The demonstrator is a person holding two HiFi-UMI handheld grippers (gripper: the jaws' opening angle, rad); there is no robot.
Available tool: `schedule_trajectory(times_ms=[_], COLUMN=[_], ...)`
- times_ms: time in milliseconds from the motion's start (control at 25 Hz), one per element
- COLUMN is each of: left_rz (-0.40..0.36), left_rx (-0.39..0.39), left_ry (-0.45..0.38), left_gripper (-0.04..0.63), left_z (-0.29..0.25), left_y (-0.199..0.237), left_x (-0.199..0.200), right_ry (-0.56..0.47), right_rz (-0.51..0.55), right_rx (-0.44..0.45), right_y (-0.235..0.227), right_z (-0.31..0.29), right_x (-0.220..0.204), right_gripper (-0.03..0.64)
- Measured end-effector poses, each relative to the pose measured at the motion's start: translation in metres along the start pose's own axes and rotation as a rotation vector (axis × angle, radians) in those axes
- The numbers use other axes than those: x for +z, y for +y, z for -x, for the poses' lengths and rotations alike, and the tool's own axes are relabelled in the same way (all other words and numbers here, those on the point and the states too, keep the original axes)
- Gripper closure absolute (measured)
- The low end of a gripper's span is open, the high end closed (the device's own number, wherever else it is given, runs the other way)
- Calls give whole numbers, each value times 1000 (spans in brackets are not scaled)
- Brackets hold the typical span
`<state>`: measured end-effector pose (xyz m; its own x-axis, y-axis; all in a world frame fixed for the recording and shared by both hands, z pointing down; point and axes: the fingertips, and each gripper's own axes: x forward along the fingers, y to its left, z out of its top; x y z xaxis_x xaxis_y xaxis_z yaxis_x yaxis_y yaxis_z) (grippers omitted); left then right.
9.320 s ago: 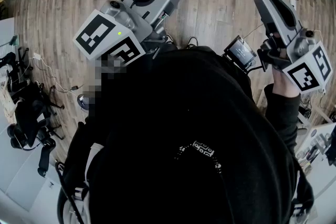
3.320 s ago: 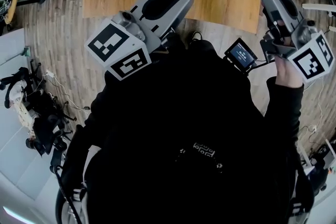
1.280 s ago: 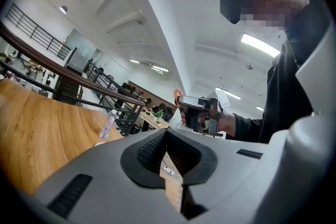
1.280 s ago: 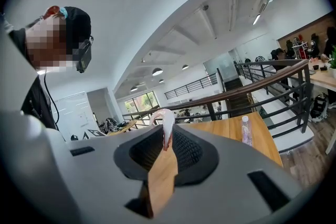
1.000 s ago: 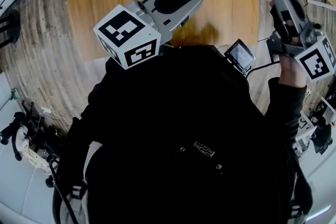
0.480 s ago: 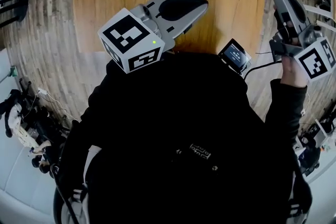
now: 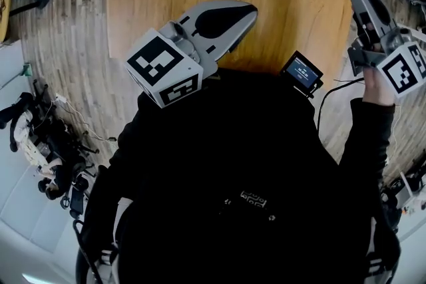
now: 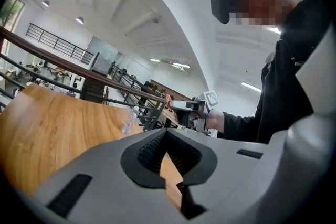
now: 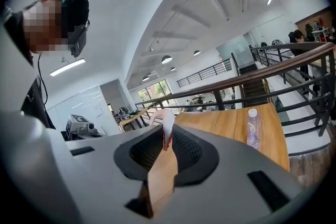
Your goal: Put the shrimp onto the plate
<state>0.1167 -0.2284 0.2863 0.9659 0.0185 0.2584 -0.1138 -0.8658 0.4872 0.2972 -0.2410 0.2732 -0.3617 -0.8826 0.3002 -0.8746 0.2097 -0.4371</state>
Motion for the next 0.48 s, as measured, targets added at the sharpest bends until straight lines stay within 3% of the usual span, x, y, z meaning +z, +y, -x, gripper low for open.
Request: schedule_trajectory(times_ms=[480], left_rz=[9], left_rx=[66], left_ry=[-6], left_gripper=[592], left_z=[-1], left_y=[-4], left_x=[-12], right_ry=[40], right_rz=[-20], right_rx=[-21], right_y=[-38], right_z=[-3], right_x=[-28], right_gripper=[554])
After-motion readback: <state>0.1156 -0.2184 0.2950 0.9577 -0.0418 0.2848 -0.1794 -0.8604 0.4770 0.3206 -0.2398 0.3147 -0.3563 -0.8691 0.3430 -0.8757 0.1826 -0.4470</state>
